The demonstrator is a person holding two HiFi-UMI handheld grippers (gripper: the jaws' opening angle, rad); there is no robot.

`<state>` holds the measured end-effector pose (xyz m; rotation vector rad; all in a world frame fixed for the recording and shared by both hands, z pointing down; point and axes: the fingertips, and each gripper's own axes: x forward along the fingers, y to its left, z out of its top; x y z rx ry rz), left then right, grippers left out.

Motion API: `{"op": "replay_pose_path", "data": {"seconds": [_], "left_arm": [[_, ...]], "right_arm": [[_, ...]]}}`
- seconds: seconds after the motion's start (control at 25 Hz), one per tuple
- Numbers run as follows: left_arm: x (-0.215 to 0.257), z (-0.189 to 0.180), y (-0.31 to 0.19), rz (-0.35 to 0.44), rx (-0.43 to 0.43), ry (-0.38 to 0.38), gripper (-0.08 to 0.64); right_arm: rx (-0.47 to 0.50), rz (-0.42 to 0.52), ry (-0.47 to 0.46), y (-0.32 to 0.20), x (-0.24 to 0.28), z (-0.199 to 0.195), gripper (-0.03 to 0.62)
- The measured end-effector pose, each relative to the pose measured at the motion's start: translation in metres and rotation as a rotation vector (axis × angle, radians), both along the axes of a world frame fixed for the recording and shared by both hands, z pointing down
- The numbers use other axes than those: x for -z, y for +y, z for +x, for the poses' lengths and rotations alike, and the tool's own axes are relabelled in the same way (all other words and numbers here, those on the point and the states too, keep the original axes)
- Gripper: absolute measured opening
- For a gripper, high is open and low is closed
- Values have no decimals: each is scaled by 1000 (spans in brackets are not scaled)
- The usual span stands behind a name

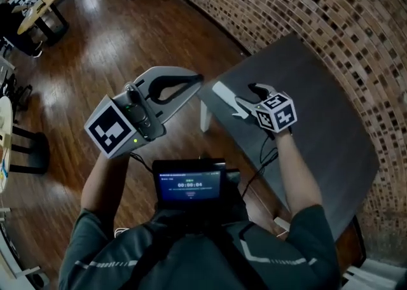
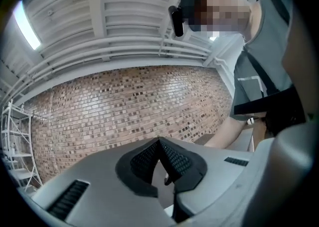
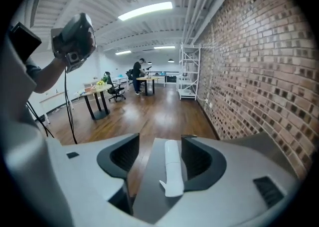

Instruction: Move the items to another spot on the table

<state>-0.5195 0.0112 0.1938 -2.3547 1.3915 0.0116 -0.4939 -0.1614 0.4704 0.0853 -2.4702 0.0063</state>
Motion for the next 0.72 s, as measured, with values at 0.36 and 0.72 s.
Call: {"op": "replay_pose_path", "data": {"seconds": [0.36,0.72], "left_arm": [[-5,-41,-66,-11,75,-43,3],[-36,-66,-105,-70,113,-85,3]], "right_arm": [[74,-67,283,-41,-126,-23,316],[138,-85,421,-41,-193,-40,359]]}}
